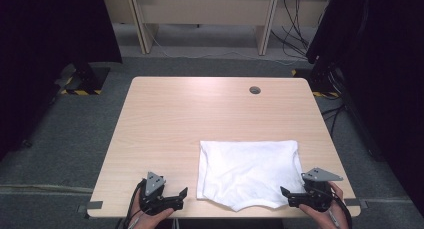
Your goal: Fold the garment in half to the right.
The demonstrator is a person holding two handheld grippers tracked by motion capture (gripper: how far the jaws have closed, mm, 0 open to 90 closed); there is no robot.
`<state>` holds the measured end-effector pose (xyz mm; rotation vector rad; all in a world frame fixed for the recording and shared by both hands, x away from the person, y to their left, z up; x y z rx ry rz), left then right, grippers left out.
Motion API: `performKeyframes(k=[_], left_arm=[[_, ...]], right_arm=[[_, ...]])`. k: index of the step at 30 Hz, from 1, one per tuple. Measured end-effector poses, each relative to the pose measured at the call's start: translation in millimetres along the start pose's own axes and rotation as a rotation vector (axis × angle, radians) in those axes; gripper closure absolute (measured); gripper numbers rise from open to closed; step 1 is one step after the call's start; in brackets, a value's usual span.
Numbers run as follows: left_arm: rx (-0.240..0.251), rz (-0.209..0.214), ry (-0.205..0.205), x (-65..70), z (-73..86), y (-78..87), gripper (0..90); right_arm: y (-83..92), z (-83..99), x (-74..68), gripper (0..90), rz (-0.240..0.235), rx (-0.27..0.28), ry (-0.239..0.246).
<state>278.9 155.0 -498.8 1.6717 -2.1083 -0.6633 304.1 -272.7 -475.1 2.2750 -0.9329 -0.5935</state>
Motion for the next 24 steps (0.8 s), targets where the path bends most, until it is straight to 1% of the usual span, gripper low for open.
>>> performKeyframes(k=[4,6,7,9,11,16,22,24], left_arm=[[-0.001,0.010,-0.025,10.0,-1.3,-1.7,6.1],[-0.002,0.014,-0.029,12.5,-1.8,-2.0,6.1],[-0.002,0.021,-0.034,17.0,-2.4,-2.7,6.1],[-0.007,0.025,-0.038,21.5,-3.0,-3.6,6.5],[-0.020,0.031,-0.031,26.3,-3.7,-4.6,6.7],[-0.033,0.044,-0.020,34.0,-5.7,-5.5,7.0],[-0.043,0.055,-0.005,39.6,-7.2,-6.0,8.2],[-0.046,0.052,-0.002,41.0,-7.4,-6.3,8.3]], right_arm=[[-3.6,-7.8,-3.7,10.4,-0.006,0.004,0.017],[-5.9,-14.6,-6.6,10.6,-0.008,0.015,0.027],[-7.0,-17.9,-8.1,10.6,-0.011,0.018,0.035],[-9.3,-24.1,-11.2,10.7,-0.019,0.020,0.047],[-12.1,-31.6,-14.9,10.7,-0.026,0.024,0.061],[-20.7,-48.8,-23.4,11.0,-0.043,0.026,0.097],[-31.2,-67.9,-32.1,11.2,-0.063,0.032,0.126],[-35.6,-74.6,-35.4,11.4,-0.075,0.033,0.136]])
Point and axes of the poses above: each handheld gripper's, and its own axes: y roughly backward along the jaws, z roughly out of its underside, x roughly to its right, the point moved 2 cm from there along -y, roughly forward along the jaws, and after that the axes turned 15 degrees about -z, right-handed, at the moved point
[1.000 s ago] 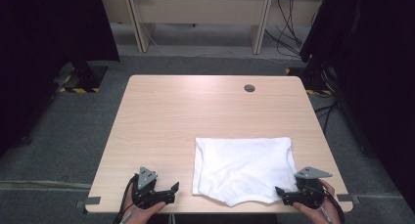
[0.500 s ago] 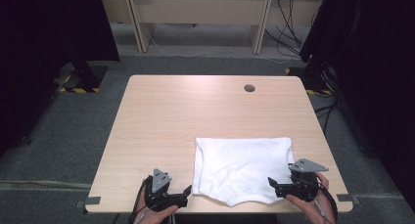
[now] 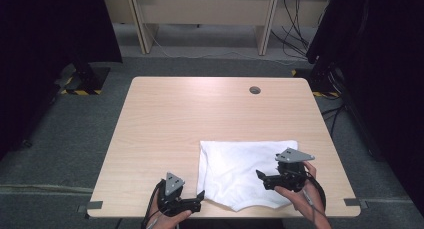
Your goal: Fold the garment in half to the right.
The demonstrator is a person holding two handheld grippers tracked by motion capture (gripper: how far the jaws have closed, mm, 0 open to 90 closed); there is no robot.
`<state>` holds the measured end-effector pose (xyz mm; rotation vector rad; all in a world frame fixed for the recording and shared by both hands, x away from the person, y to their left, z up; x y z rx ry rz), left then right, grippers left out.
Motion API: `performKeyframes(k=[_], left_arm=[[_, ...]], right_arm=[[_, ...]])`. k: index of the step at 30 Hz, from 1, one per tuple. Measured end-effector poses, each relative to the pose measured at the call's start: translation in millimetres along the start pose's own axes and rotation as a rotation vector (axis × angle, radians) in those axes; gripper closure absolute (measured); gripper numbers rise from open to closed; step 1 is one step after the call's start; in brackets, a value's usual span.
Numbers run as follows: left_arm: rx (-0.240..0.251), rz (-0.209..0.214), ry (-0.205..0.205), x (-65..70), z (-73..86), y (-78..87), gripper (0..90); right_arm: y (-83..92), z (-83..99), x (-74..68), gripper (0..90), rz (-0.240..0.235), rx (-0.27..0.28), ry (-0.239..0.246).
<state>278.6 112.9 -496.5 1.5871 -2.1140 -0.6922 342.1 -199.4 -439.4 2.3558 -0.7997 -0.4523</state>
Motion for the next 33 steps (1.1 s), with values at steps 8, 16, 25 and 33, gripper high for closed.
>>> performKeyframes(k=[8,16,25,33], left_arm=[[-0.001,-0.005,0.023,3.5,-0.9,-1.2,9.8],[0.002,-0.003,0.026,9.3,-2.1,-2.5,11.1],[-0.003,0.015,0.026,15.1,-2.7,-4.6,11.4],[-0.017,0.020,0.029,17.5,-3.0,-10.0,13.9]], right_arm=[[-17.6,-24.4,-0.9,12.2,-0.031,0.004,0.026],[-35.8,-44.1,-1.1,12.7,-0.050,-0.005,0.043],[-56.7,-60.1,0.7,13.0,-0.065,-0.023,0.057],[-86.6,-75.0,0.1,14.2,-0.096,-0.059,0.067]])
Point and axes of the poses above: each handheld gripper's, and its own axes: y roughly backward along the jaws, z roughly out of its underside, x roughly to its right, the point moved 2 cm from there along -y, roughly forward along the jaws, and after that the axes turned 15 degrees about -z, right-handed, at the moved point
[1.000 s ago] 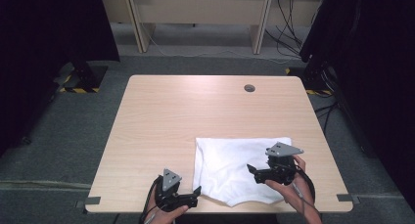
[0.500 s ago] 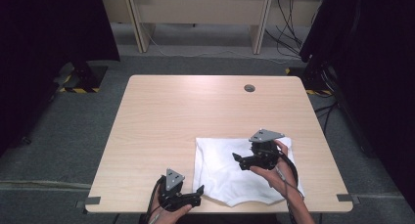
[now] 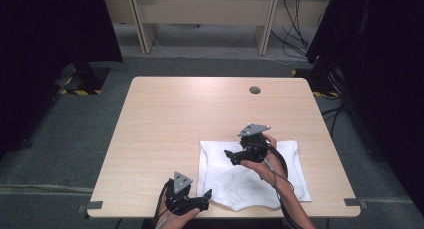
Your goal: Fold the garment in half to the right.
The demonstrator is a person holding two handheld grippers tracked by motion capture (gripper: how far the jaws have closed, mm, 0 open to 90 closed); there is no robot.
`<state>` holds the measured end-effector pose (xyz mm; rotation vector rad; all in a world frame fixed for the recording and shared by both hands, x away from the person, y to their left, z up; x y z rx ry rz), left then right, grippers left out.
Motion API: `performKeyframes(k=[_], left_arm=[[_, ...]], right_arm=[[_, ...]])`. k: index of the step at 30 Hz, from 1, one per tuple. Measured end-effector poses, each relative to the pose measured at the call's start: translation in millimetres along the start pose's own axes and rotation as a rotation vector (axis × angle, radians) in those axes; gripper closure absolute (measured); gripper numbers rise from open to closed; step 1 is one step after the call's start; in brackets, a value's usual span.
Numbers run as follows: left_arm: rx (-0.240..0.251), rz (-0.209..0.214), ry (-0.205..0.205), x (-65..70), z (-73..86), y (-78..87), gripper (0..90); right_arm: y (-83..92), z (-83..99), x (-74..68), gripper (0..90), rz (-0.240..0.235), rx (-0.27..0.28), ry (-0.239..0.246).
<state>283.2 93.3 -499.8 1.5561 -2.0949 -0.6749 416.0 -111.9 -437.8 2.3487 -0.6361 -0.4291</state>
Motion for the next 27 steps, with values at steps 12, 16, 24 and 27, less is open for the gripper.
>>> performKeyframes(k=[12,16,24,27], left_arm=[[-0.019,0.013,0.019,2.6,1.2,-4.7,15.0],[-0.019,0.007,0.026,2.3,1.0,-4.4,15.8],[-0.014,-0.002,0.020,5.2,0.3,-2.9,17.3],[-0.015,-0.016,0.012,7.1,-0.1,-3.2,18.0]], right_arm=[[-38.6,-23.6,-7.1,16.7,-0.058,-0.035,0.017],[-48.1,-29.2,-8.2,18.2,-0.064,-0.041,0.027],[-62.3,-33.5,-8.0,19.2,-0.076,-0.056,0.027],[-66.2,-35.0,-7.7,19.6,-0.080,-0.062,0.026]])
Point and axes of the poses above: each handheld gripper's, and its own axes: y roughly backward along the jaws, z roughly out of its underside, x roughly to its right, the point moved 2 cm from there along -y, roughly forward along the jaws, and after that the axes turned 15 degrees about -z, right-handed, at the moved point
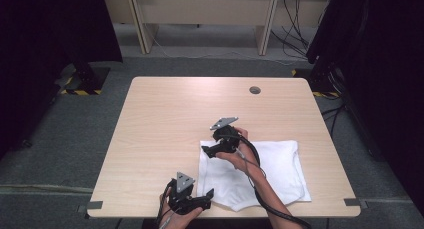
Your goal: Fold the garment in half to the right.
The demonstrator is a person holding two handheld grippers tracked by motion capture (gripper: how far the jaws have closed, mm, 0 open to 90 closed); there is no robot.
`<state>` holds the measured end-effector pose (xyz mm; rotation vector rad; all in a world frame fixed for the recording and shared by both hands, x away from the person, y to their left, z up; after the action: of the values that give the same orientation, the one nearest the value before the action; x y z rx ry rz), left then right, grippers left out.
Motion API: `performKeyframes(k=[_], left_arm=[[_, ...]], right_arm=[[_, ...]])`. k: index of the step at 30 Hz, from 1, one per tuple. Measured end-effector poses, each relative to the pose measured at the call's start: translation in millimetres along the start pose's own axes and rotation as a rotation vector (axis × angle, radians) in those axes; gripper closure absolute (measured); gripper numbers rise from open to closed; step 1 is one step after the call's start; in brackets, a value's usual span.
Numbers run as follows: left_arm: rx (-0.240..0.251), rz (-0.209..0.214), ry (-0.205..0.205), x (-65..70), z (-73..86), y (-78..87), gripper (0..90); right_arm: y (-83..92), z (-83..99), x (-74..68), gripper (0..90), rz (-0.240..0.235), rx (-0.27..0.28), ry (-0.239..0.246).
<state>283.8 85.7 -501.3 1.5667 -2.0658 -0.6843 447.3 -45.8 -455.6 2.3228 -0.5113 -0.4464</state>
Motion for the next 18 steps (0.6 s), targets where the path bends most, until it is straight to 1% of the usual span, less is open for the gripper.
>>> performKeyframes(k=[5,6,8,11,13,15,18], left_arm=[[-0.004,-0.006,-0.008,4.4,0.0,-2.0,21.9],[-0.001,-0.008,-0.020,4.8,0.4,-2.4,23.4],[0.002,-0.006,-0.019,5.3,0.6,-2.3,26.9],[0.000,0.001,-0.029,7.2,0.9,-1.6,32.7],[0.002,0.000,-0.033,8.0,1.3,-1.2,35.8],[0.006,0.009,-0.037,8.3,1.7,-1.2,39.9],[0.011,0.017,-0.039,8.9,2.1,-1.4,45.0]], right_arm=[[-7.5,-4.0,2.1,21.6,-0.004,-0.016,0.002],[-8.9,-4.6,2.2,21.8,-0.005,-0.017,-0.001],[-12.8,-6.3,2.9,23.1,-0.009,-0.021,-0.004],[-20.0,-9.0,2.7,25.4,-0.015,-0.033,-0.002],[-24.8,-10.0,2.6,28.0,-0.018,-0.049,0.006],[-29.0,-9.8,3.6,30.6,-0.013,-0.061,0.008],[-33.5,-7.6,6.5,35.3,-0.013,-0.080,0.000]])
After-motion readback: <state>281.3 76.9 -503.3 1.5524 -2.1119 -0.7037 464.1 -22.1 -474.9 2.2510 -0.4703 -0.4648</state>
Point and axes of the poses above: each handheld gripper's, and its own axes: y roughly backward along the jaws, z roughly out of its underside, x roughly to its right, the point moved 2 cm from there along -y, roughly forward along the jaws, and after that the axes turned 15 degrees about -z, right-handed, at the moved point
